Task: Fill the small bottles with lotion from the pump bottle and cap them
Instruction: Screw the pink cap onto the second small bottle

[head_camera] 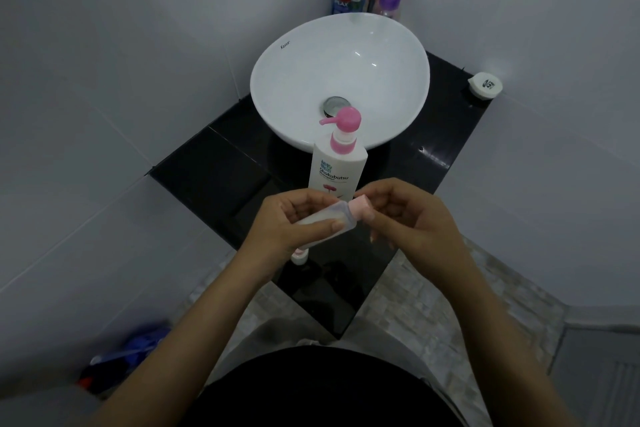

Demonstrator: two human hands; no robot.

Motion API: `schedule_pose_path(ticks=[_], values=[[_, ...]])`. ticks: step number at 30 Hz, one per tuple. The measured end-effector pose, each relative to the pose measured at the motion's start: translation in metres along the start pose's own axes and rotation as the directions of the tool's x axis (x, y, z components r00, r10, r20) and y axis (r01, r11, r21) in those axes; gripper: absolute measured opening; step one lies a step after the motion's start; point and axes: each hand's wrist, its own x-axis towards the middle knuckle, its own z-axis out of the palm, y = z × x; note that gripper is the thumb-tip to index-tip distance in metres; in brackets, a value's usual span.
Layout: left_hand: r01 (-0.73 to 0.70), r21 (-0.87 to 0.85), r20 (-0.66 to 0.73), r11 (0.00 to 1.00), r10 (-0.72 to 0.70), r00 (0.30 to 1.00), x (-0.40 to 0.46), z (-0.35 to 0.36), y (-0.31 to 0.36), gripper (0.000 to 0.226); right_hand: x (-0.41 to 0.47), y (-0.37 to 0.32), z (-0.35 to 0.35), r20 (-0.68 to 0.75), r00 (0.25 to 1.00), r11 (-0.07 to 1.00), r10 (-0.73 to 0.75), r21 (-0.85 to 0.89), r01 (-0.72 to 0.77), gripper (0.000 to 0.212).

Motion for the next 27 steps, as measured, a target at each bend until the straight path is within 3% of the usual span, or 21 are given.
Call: schedule_pose_path(ticks=[4,9,14,23,27], values=[[0.002,-0.017,0.000,1.000,-0.002,1.000,-0.002,-0.001,0.002,0.029,0.002,0.001,0.005,-0.092,0.995,0.998,0.037,-0.054,-0.042,0.031],[0.000,-0.035,-0.004,0.999,-0.001,1.000,-0.005,-0.004,0.002,0.027,-0.002,0.000,0.002,-0.005,1.000,0.998,0.007,-0.063,-0.007,0.022],[-0.006,-0.018,-0.012,1.000,0.006,1.000,-0.008,-0.006,0.000,0.027,-0.002,0.003,0.012,-0.031,0.999,0.996,0.033,-0.078,-0.035,0.007],[-0.002,0.014,-0.065,1.000,0.003,0.998,-0.011,-0.005,-0.005,0.020,-0.001,0.009,0.022,-0.116,0.993,0.999,0.031,-0.019,-0.034,0.008],[0.013,-0.024,-0.100,1.000,-0.016,0.995,-0.009,-0.002,-0.006,0.026,0.000,0.007,0.018,-0.086,0.996,0.999,0.022,-0.023,-0.024,0.013]])
